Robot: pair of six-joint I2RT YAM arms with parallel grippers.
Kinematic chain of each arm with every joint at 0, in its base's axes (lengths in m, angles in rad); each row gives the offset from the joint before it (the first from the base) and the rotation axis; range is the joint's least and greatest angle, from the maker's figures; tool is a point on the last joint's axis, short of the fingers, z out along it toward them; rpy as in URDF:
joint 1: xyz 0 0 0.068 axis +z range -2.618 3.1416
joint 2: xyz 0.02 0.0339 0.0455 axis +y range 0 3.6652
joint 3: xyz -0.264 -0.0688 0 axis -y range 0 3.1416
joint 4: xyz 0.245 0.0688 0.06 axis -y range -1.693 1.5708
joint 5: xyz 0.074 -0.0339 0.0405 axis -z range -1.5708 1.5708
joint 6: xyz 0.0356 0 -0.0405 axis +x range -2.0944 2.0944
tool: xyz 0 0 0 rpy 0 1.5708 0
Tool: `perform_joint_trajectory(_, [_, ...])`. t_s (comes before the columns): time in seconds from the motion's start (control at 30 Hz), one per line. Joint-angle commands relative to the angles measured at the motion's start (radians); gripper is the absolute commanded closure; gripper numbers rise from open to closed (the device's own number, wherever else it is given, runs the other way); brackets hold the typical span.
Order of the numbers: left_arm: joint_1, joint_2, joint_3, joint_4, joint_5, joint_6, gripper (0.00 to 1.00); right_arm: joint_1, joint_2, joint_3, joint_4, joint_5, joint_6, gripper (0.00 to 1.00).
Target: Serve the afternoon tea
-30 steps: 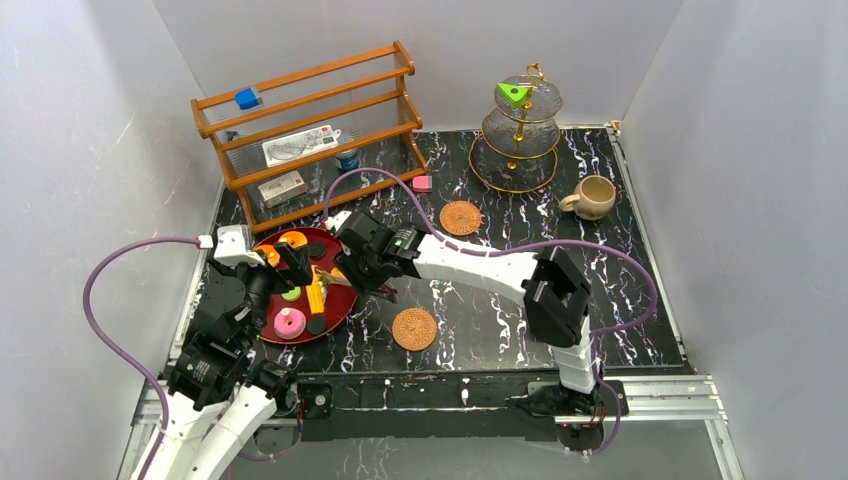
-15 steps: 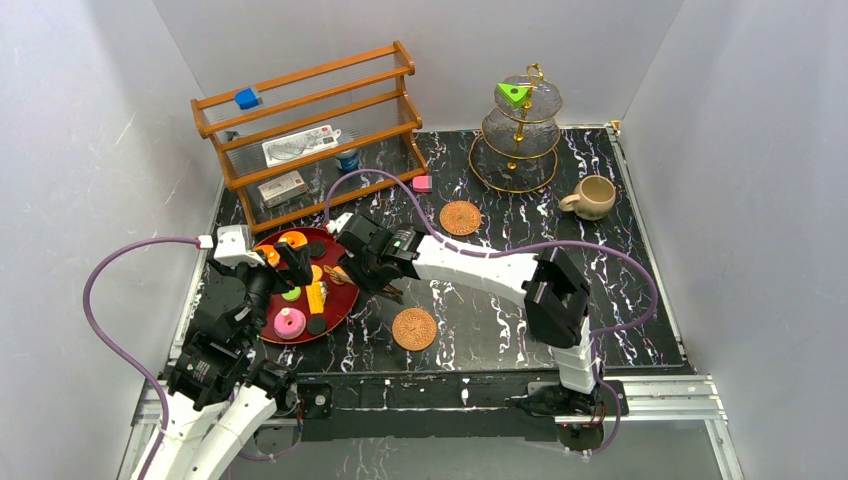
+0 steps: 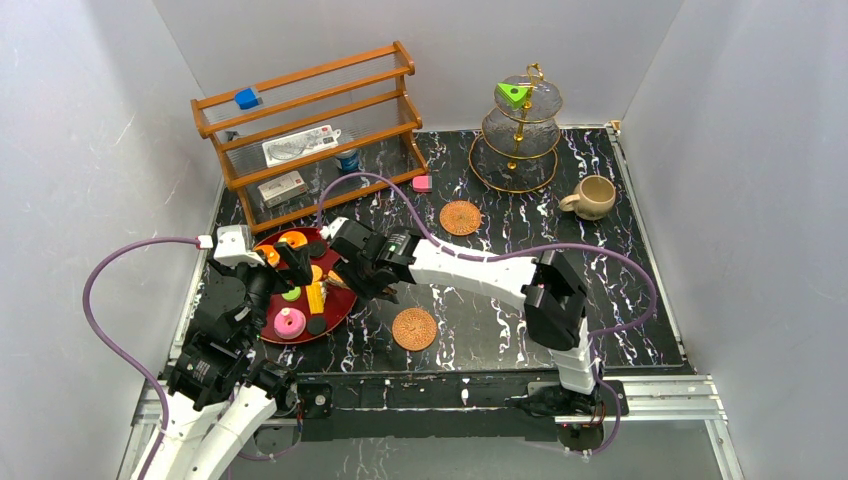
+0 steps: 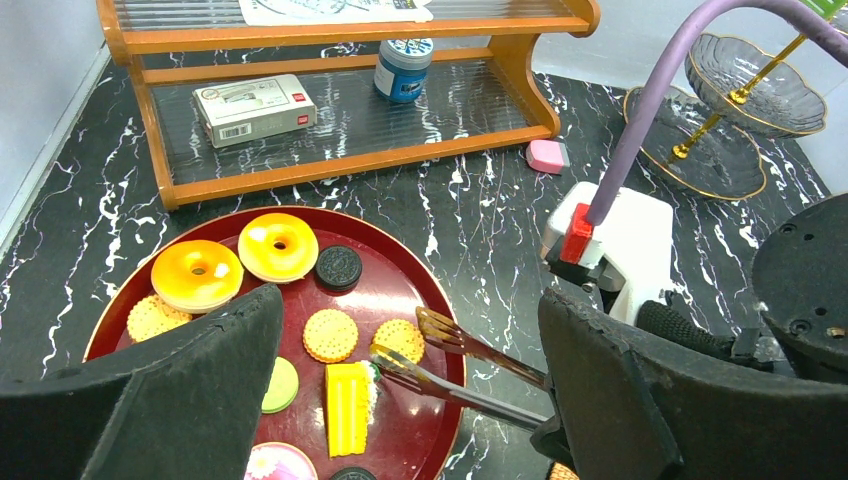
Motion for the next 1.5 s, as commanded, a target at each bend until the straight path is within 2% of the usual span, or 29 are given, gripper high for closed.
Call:
perform_joint_trajectory(0.0, [-0.003,-0.005,0.001,0.001,-0.018,-0.004,0.05,0.007,0.007,0.059,-0.005,0.036,-0.015,0.45])
perform_joint_trajectory(0.4, [-0.003,-0.009,0.0,0.002,-0.021,-0.004,0.05,0.008,0.028,0.069,0.001,0.051,-0.02,0.48])
perform_joint_trajectory(0.83, [-0.003,-0.006,0.001,0.0,-0.028,-0.004,0.05,0.005,-0.045,0.059,0.044,0.089,-0.026,0.53])
perform_joint_trajectory(1.13, [-0.003,0.0,0.0,0.001,-0.023,-0.005,0.05,-0.066,-0.155,0.027,0.096,0.101,-0.064,0.54])
perform_joint_trajectory(1.47, [-0.003,0.005,-0.002,0.001,-0.014,-0.002,0.05,-0.203,-0.299,-0.015,0.109,0.114,-0.095,0.55])
